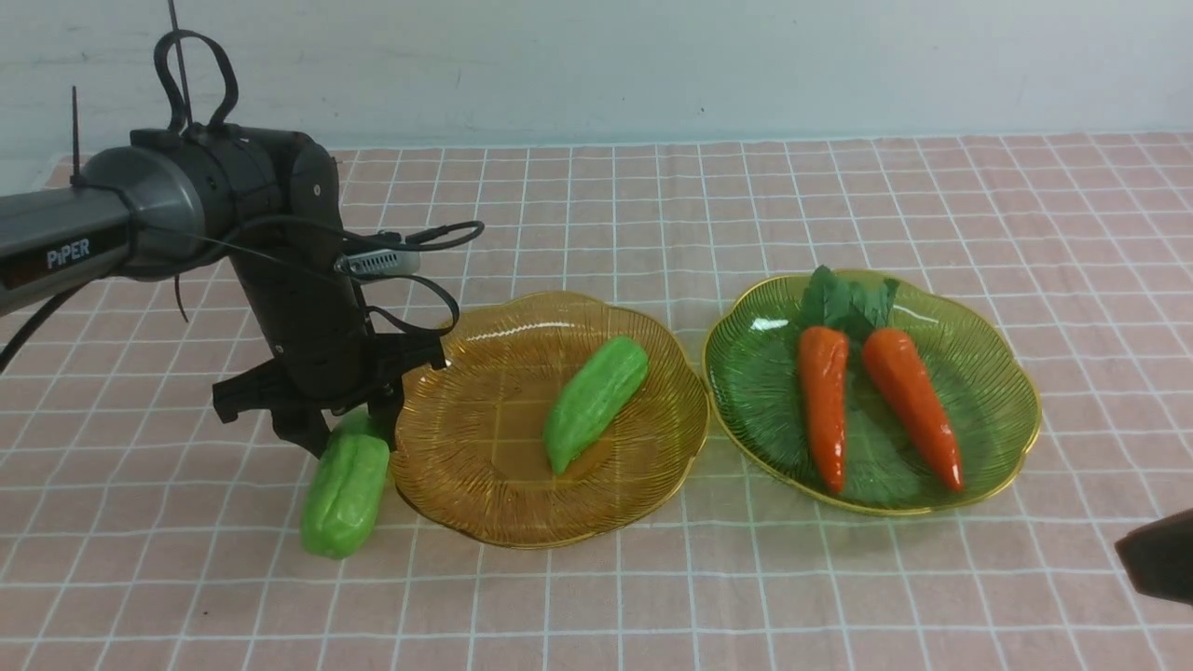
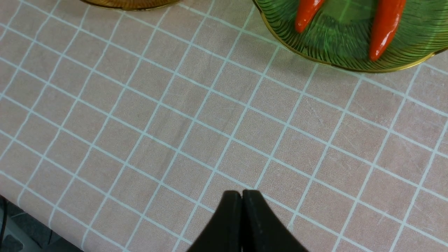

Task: Put different types of vegetables on the plate.
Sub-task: 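Put the green cucumber next to the left plate into that plate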

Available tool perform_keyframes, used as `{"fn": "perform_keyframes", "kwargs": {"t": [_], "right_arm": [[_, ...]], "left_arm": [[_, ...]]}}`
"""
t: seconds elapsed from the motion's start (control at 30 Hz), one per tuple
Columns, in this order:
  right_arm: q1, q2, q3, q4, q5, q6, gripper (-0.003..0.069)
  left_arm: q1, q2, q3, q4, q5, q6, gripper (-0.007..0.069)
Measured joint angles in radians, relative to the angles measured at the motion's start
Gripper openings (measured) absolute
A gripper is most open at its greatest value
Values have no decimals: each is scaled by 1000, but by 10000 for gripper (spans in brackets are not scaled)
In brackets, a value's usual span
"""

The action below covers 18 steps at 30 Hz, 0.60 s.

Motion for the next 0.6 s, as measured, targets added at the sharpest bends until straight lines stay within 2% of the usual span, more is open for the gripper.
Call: {"fn": "perform_keyframes", "kwargs": {"t": [0.23, 0.43, 0.6], "right_arm": [[0, 0, 0, 0, 0, 0, -15], [0, -1, 0, 0, 1, -1, -15], [0, -1, 0, 0, 1, -1, -15]], "left_arm": [[0, 9, -45, 13, 46, 76, 547], [0, -57, -69, 75, 45, 135, 566], [0, -152, 111, 97, 45, 149, 566]]}}
